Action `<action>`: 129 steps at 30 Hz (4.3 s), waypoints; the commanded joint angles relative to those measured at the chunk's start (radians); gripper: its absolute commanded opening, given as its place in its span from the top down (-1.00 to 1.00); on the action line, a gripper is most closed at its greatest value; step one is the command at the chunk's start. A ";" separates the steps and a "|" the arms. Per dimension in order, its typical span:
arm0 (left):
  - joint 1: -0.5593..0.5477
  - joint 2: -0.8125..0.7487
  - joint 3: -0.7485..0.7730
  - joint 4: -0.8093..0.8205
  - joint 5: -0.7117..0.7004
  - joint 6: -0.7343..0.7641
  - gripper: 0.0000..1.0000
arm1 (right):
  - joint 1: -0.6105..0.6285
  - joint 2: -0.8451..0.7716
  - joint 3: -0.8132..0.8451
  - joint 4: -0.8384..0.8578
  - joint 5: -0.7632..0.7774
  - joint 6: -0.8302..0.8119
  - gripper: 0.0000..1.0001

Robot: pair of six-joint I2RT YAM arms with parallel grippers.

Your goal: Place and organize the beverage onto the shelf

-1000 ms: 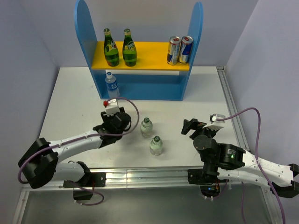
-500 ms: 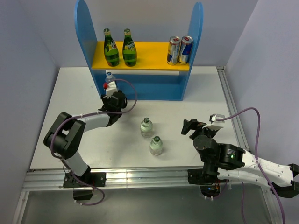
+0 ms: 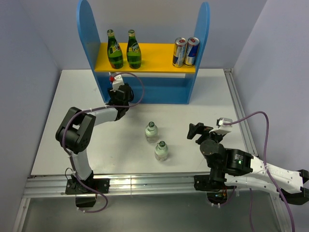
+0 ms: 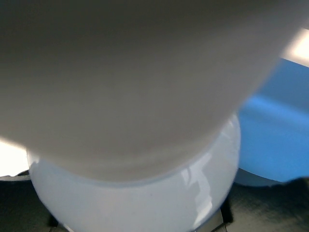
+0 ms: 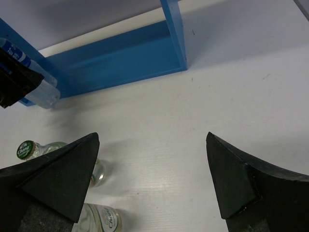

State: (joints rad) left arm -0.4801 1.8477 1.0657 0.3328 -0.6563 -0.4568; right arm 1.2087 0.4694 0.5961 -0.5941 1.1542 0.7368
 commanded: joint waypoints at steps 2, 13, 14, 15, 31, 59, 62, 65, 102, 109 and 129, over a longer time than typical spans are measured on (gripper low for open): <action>0.014 -0.005 0.080 0.167 -0.031 0.017 0.99 | 0.003 0.012 -0.004 0.031 0.012 -0.004 -0.97; 0.017 0.093 0.175 0.189 -0.066 0.035 0.99 | 0.003 0.025 -0.004 0.045 0.007 -0.017 -0.97; 0.017 0.097 0.183 0.186 -0.069 0.035 0.99 | 0.005 0.026 -0.004 0.045 0.007 -0.014 -0.97; 0.018 0.100 0.192 0.189 -0.068 0.036 0.99 | 0.003 0.025 -0.004 0.043 0.007 -0.014 -0.97; 0.023 0.222 0.324 0.144 -0.097 0.023 0.96 | 0.005 0.015 -0.005 0.042 0.006 -0.011 -0.97; -0.005 0.074 0.145 0.120 -0.008 0.078 -0.99 | 0.003 0.012 -0.007 0.030 0.009 -0.001 -0.97; -0.009 0.055 0.126 0.106 0.039 0.076 -0.99 | 0.005 0.014 -0.007 0.030 0.009 0.001 -0.97; -0.015 0.047 0.114 0.094 0.076 0.089 -0.99 | 0.003 0.021 -0.005 0.027 0.010 0.003 -0.97; -0.717 -0.970 -0.461 -0.684 -0.232 -0.413 -0.97 | 0.003 0.038 0.001 0.005 0.022 0.026 -0.97; -0.802 -1.124 -0.679 -0.441 -0.108 -0.384 -0.95 | 0.003 0.041 0.005 -0.007 0.030 0.036 -0.97; -0.827 -0.503 -0.601 0.100 -0.131 -0.211 -0.99 | 0.003 -0.003 -0.007 0.002 0.016 0.032 -0.97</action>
State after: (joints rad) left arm -1.3022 1.2942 0.4118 0.2630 -0.8043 -0.7475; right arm 1.2083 0.4816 0.5961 -0.5991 1.1435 0.7506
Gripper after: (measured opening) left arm 0.993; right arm 0.985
